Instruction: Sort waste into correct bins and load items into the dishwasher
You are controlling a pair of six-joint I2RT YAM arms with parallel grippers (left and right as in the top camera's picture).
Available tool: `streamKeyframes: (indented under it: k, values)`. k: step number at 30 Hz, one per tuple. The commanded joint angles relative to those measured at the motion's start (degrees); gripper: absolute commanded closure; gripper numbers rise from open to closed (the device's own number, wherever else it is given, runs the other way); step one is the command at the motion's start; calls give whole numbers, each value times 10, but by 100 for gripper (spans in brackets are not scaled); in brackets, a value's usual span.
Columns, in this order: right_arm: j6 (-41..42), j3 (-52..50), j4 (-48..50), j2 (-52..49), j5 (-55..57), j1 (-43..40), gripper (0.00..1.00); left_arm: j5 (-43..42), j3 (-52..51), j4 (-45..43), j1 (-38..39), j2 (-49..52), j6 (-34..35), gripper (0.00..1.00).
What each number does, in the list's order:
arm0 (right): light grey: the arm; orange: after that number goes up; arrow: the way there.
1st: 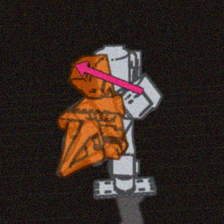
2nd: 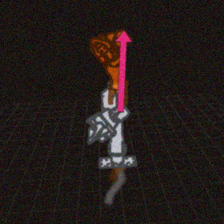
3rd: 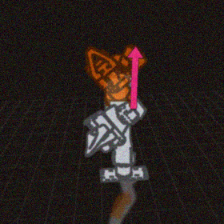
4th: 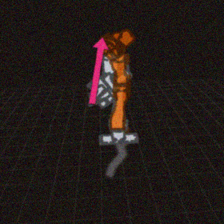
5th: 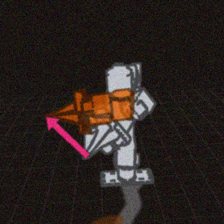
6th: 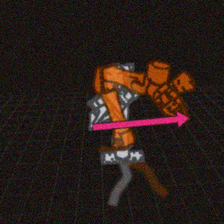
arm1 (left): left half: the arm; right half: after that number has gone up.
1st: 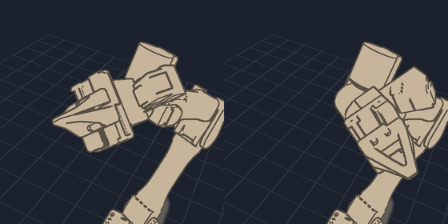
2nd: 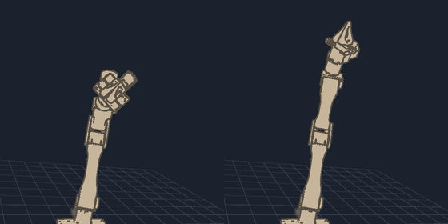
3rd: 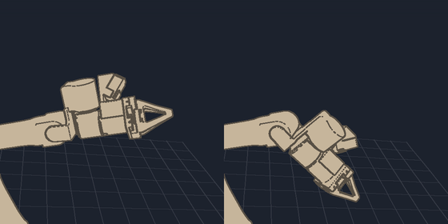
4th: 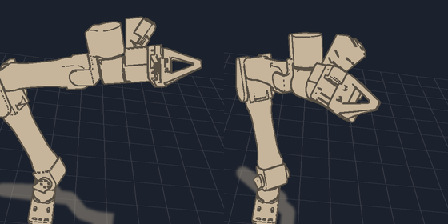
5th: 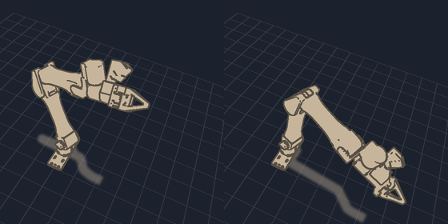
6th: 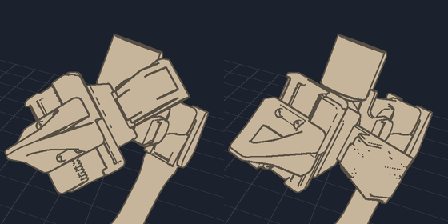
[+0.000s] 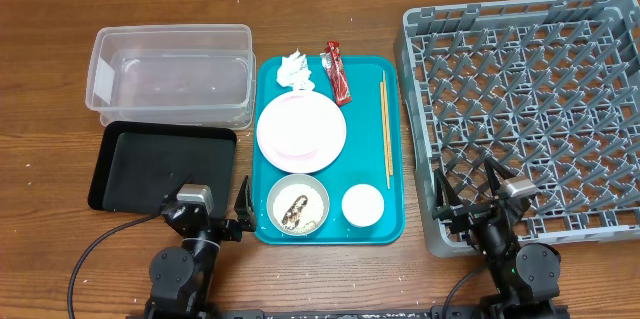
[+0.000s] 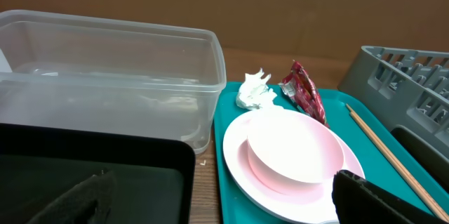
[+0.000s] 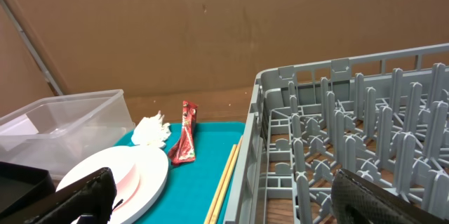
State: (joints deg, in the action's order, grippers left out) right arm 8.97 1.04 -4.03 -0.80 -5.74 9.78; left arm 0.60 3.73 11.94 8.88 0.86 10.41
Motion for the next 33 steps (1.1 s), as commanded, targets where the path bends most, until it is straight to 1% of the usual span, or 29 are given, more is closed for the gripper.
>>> streamKeyframes:
  k: [1, 23, 26, 29, 33]
  values:
    - [0, -6, 4, 6, 1, -2, 0, -4, -2, -2, -3, -6, 5, 0]
    - [0, -6, 4, 6, 1, -2, 0, -4, -2, -2, -3, -6, 5, 0]
    - [0, -6, 4, 6, 1, -2, 0, 16, -2, -18, -3, -6, 3, 0]
    - [0, -6, 27, 6, 0, -2, 0, -7, -2, -31, -3, -6, 13, 0]
    - [0, -6, 24, 6, -9, -2, 0, -78, -2, -39, -2, -6, 81, 0]
